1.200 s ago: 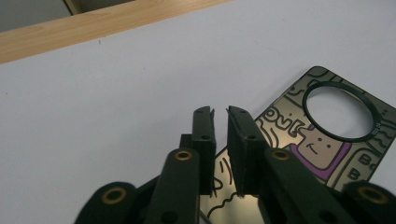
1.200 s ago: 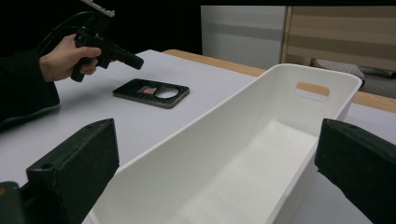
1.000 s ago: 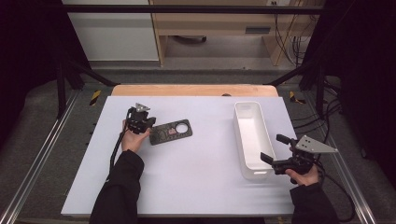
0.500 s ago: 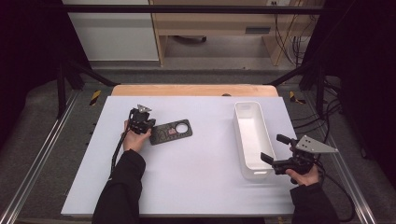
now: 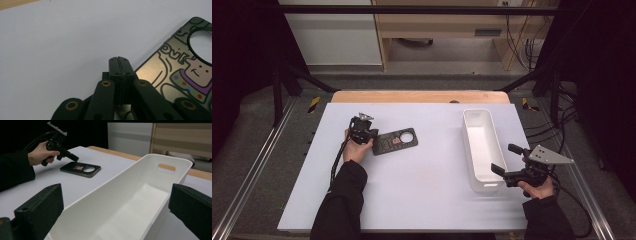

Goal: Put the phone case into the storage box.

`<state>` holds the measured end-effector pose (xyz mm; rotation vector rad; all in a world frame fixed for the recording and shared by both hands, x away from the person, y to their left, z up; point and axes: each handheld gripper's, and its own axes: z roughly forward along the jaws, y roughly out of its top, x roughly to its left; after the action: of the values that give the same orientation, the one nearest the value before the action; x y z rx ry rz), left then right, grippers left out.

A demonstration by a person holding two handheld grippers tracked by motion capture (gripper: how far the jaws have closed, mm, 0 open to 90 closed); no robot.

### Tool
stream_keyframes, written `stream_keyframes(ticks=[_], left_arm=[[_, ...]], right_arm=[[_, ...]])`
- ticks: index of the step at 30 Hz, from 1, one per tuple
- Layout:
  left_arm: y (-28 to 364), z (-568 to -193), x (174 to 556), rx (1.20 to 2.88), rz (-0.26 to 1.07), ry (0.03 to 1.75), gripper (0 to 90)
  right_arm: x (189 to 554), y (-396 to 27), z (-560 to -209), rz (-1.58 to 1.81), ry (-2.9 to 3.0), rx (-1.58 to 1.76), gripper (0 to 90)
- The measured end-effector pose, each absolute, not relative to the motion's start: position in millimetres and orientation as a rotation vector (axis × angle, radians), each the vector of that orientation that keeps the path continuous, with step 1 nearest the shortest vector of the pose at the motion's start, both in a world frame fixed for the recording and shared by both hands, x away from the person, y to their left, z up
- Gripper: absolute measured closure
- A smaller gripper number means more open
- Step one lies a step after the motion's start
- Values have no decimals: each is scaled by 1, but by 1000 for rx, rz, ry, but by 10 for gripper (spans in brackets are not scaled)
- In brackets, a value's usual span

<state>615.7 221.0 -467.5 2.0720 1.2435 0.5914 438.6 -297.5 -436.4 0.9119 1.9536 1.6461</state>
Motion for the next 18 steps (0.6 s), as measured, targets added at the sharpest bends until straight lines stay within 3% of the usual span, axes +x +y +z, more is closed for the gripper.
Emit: stream_keyframes(ticks=[18], left_arm=[[223, -468, 617, 2069, 565, 1236, 898]], right_arm=[[439, -297, -436, 1644, 1956, 906, 4]])
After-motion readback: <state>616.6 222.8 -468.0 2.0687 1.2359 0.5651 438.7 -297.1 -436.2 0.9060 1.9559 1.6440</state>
